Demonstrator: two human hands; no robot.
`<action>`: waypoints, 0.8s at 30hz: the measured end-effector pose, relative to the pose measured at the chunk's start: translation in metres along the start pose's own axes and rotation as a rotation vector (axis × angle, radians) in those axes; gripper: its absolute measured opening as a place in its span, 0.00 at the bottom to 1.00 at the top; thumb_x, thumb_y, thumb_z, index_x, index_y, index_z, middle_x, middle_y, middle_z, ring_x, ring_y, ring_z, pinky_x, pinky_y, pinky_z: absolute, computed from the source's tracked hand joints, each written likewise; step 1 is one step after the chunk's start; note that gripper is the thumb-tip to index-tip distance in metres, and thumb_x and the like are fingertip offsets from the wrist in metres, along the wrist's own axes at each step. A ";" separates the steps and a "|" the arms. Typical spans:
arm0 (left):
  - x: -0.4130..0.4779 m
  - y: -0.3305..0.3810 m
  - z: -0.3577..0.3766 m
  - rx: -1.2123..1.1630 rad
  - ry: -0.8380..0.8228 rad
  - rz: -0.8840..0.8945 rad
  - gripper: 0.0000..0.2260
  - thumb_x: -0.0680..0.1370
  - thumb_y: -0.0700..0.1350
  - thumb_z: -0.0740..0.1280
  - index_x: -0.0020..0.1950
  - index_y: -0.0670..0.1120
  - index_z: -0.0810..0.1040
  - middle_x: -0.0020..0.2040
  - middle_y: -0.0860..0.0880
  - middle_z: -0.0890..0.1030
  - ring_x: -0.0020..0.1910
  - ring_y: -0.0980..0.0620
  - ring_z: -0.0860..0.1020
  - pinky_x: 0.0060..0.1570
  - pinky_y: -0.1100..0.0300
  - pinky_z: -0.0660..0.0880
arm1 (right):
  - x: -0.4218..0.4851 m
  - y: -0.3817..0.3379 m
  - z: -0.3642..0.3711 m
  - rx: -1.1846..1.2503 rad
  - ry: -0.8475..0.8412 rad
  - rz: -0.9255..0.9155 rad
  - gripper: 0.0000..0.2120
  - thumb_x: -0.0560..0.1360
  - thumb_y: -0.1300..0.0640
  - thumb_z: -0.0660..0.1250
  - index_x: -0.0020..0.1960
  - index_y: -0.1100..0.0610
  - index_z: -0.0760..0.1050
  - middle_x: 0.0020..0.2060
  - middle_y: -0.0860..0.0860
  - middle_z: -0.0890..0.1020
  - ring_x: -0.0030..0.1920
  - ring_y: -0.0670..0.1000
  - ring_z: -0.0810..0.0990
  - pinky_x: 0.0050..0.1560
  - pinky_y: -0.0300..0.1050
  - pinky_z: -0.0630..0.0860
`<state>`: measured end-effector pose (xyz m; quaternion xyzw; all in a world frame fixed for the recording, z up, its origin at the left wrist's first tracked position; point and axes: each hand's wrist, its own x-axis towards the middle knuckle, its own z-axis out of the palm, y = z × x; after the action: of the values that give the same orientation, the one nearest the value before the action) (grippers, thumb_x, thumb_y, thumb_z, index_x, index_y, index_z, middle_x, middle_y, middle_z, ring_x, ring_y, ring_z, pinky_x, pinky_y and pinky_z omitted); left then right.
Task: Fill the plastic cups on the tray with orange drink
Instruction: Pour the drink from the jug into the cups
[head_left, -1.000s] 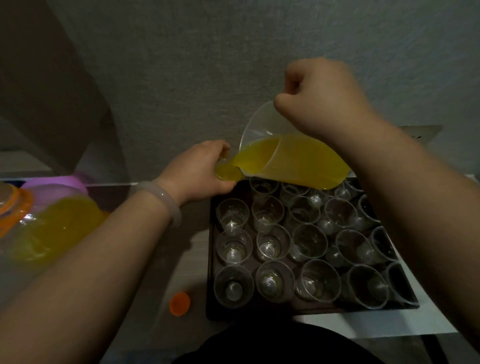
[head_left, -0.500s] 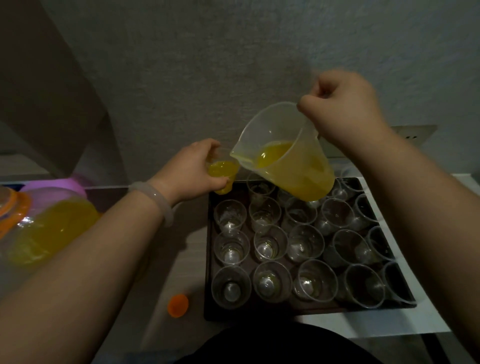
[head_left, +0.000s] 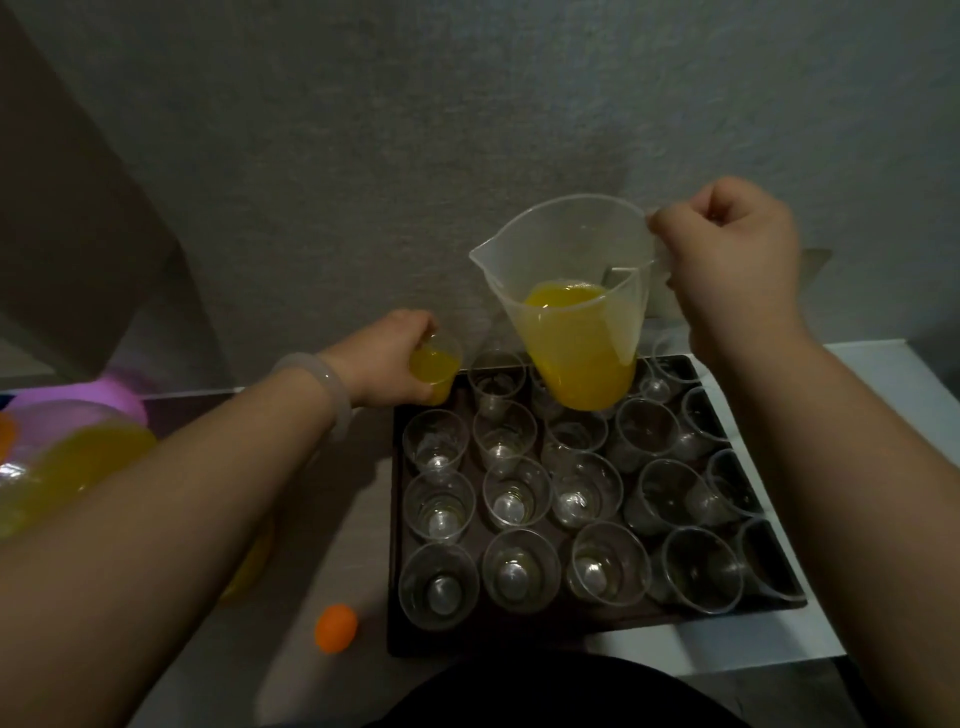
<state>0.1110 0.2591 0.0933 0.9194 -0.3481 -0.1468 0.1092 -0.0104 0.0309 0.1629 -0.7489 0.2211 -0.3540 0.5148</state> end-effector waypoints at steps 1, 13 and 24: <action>0.001 0.000 0.001 0.030 -0.027 0.012 0.33 0.70 0.46 0.75 0.71 0.43 0.65 0.66 0.44 0.69 0.63 0.47 0.72 0.57 0.63 0.67 | 0.000 0.001 -0.002 0.014 0.013 0.017 0.13 0.66 0.55 0.68 0.27 0.50 0.66 0.22 0.43 0.69 0.30 0.49 0.68 0.34 0.47 0.69; 0.023 -0.008 0.009 0.331 -0.172 0.154 0.31 0.72 0.47 0.73 0.72 0.46 0.65 0.67 0.46 0.69 0.66 0.45 0.69 0.64 0.58 0.66 | -0.007 0.012 -0.009 0.116 0.106 0.080 0.12 0.65 0.55 0.68 0.27 0.51 0.66 0.25 0.48 0.68 0.31 0.52 0.67 0.34 0.49 0.68; 0.031 -0.011 0.019 0.414 -0.211 0.214 0.31 0.72 0.51 0.73 0.71 0.47 0.66 0.66 0.46 0.71 0.64 0.45 0.70 0.64 0.54 0.67 | -0.013 0.015 -0.010 0.135 0.128 0.099 0.13 0.65 0.55 0.67 0.28 0.51 0.64 0.28 0.53 0.68 0.32 0.51 0.66 0.34 0.47 0.67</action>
<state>0.1332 0.2444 0.0657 0.8596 -0.4757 -0.1552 -0.1032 -0.0256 0.0281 0.1470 -0.6766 0.2659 -0.3894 0.5655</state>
